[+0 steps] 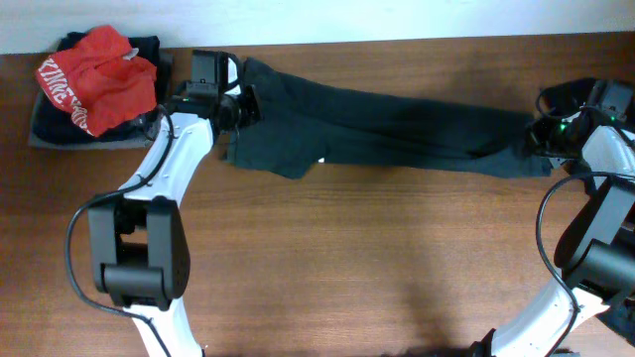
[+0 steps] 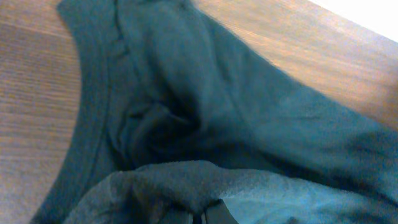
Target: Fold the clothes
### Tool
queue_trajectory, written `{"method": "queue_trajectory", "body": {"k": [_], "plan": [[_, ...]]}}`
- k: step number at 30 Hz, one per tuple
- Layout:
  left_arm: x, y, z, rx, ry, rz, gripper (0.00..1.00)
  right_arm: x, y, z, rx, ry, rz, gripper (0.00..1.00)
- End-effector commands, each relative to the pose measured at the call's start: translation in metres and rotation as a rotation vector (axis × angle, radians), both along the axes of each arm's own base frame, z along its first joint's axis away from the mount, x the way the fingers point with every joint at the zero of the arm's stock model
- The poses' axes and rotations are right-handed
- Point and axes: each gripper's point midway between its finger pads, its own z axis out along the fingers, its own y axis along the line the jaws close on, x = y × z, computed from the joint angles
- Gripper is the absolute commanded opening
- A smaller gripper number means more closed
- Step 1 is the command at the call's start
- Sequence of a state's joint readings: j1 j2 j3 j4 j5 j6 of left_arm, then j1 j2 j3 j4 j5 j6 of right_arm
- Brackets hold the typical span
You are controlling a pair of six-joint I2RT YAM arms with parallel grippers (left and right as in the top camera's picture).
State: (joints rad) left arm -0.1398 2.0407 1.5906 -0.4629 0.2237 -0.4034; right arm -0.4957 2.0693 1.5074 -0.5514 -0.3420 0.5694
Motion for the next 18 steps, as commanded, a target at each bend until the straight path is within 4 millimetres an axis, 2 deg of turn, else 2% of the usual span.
{"method": "queue_trajectory", "body": {"k": [1,4,13,18], "plan": [[0.015,0.020,-0.004,0.093,-0.042,0.062,0.03,0.002,-0.017,0.018,-0.095,-0.006,-0.048,0.04],[0.023,0.028,0.001,0.128,-0.082,0.095,0.03,-0.001,-0.023,0.016,-0.129,0.010,-0.068,0.04],[0.034,0.027,0.009,0.137,-0.143,0.084,0.07,0.009,-0.030,0.023,-0.164,-0.035,-0.075,0.04],[0.034,0.027,0.009,0.137,-0.143,0.084,0.08,0.021,-0.023,0.028,-0.182,-0.074,-0.055,0.04]]}}
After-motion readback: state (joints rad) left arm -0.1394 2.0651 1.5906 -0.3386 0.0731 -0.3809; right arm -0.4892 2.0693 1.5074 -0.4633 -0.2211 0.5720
